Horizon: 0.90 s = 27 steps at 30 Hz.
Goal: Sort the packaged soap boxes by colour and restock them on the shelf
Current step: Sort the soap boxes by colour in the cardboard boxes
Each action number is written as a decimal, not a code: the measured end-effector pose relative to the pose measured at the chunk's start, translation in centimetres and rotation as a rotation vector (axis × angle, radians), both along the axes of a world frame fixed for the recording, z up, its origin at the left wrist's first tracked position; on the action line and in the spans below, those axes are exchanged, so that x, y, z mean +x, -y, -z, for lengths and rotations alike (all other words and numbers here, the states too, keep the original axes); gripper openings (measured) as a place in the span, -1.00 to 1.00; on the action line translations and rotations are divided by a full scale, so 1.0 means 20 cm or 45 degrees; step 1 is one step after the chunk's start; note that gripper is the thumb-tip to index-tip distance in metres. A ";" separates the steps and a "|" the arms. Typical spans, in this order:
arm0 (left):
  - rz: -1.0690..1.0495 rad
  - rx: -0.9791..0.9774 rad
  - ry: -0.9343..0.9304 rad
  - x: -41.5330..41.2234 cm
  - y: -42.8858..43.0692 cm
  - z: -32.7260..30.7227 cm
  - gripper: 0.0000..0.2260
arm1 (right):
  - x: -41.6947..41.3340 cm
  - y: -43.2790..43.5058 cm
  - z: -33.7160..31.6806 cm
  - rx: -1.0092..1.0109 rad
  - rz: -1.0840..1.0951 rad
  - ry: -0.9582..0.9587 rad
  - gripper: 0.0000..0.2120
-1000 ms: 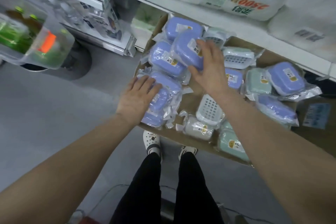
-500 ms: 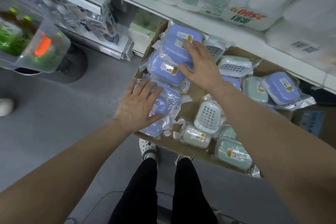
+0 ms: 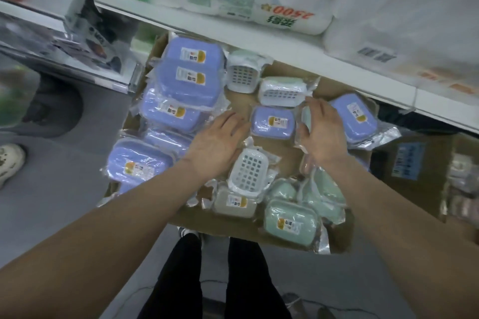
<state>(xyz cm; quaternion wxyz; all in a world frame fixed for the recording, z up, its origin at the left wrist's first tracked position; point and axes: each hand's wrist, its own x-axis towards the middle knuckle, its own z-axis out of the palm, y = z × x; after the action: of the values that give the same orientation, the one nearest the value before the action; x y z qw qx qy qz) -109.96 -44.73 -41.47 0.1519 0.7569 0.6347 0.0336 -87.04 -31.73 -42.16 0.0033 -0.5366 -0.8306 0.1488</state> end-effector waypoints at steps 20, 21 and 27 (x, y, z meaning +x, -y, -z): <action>-0.081 -0.342 -0.295 0.43 -0.45 0.45 -0.34 | 0.03 -0.38 0.36 -0.069 -0.455 0.215 -0.37; -0.069 -0.353 -0.300 0.45 -0.44 0.46 -0.37 | 0.04 -0.38 0.36 -0.063 -0.446 0.250 -0.36; -0.019 -0.419 -0.153 0.45 -0.26 0.39 -0.28 | 0.01 -0.38 0.32 -0.064 -0.532 0.407 -0.44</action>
<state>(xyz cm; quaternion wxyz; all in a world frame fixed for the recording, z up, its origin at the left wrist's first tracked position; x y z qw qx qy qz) -100.94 -39.54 -49.36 0.2354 0.7177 0.6452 -0.1149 -86.91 -24.22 -48.53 -0.1720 -0.3701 -0.9094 0.0804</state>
